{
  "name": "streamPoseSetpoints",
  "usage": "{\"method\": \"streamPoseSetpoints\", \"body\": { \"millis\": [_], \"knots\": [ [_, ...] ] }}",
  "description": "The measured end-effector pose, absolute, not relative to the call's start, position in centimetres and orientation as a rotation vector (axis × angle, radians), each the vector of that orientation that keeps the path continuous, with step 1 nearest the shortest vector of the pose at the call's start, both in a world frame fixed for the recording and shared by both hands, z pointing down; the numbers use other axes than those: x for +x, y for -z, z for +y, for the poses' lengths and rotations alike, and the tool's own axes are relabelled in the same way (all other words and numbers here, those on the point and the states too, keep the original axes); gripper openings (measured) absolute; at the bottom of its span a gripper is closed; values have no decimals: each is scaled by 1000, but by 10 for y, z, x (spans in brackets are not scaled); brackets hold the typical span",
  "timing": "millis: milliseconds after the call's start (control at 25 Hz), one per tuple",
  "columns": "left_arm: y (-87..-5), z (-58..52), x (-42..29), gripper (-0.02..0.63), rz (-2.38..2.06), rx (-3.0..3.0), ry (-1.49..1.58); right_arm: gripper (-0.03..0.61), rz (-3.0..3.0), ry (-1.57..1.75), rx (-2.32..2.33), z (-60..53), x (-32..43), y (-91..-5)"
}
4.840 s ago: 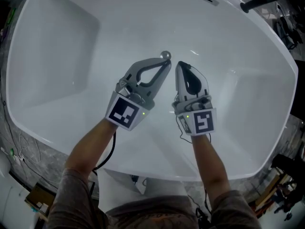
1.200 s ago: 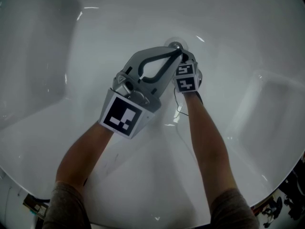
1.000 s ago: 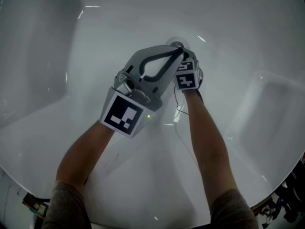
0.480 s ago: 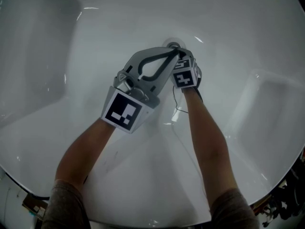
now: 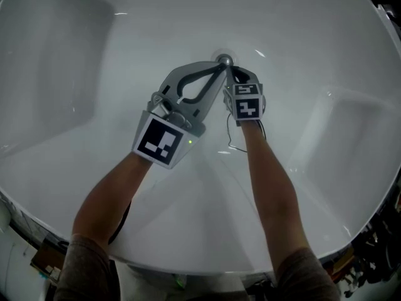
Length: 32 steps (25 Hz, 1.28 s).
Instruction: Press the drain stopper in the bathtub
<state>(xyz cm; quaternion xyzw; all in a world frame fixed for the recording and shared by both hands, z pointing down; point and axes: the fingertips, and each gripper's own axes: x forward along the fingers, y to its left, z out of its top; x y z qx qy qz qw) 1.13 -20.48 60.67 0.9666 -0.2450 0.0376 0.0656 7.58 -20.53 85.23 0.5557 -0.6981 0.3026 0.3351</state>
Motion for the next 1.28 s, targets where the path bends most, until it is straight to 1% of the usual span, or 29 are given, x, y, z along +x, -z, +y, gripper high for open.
{"method": "streamPoseSetpoints", "body": {
  "millis": [520, 1040, 1280],
  "knots": [
    [-483, -172, 8, 2, -829, 2883, -143, 3, -1923, -781, 1484, -179, 65, -683],
    [-356, -116, 10, 2, -943, 2856, -96, 3, -2050, -733, 1476, -145, 54, -528],
    [-301, -95, 0, 2, -1044, 2802, -70, 3, -2114, -702, 1477, -123, 53, -458]
  ]
}}
